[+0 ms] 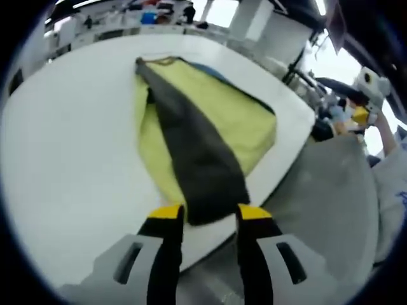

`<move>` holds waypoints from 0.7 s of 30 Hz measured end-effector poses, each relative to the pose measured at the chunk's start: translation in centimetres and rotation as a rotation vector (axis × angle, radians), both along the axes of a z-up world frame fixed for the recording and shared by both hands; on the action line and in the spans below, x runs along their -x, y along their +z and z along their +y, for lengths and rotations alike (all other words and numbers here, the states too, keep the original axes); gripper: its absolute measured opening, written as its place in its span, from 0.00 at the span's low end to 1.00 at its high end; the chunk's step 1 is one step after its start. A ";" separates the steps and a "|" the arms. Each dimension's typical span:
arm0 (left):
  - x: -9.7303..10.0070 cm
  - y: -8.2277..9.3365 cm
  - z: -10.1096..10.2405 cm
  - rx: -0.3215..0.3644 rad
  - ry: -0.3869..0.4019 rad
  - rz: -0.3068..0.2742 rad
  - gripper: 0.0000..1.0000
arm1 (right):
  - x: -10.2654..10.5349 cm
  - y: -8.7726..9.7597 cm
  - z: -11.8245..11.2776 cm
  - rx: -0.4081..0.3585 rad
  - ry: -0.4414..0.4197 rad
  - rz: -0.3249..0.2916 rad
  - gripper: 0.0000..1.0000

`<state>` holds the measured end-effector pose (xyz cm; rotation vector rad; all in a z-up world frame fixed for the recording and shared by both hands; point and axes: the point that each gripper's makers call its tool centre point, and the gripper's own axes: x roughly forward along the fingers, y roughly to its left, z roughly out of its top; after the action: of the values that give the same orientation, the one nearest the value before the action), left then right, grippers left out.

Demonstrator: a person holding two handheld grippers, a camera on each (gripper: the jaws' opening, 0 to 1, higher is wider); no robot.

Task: Fold the garment on the visible template until the final outline fits inside the template.

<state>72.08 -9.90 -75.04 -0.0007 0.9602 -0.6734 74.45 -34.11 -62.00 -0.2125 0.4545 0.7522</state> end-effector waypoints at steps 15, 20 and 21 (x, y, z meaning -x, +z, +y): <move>0.1 -0.8 0.1 -0.020 0.005 0.028 0.17 | 0.2 0.0 0.3 -0.010 0.003 0.008 1.00; 0.2 -1.4 0.8 -0.053 0.027 0.046 0.08 | 0.2 -0.1 0.3 -0.012 0.002 0.010 1.00; 0.1 -1.4 0.9 -0.055 0.026 0.045 0.07 | 0.2 -0.1 0.3 -0.013 0.000 0.011 1.00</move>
<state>71.93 -8.99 -76.44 0.0202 1.0202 -0.6252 74.24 -33.81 -62.11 -0.1963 0.4597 0.7567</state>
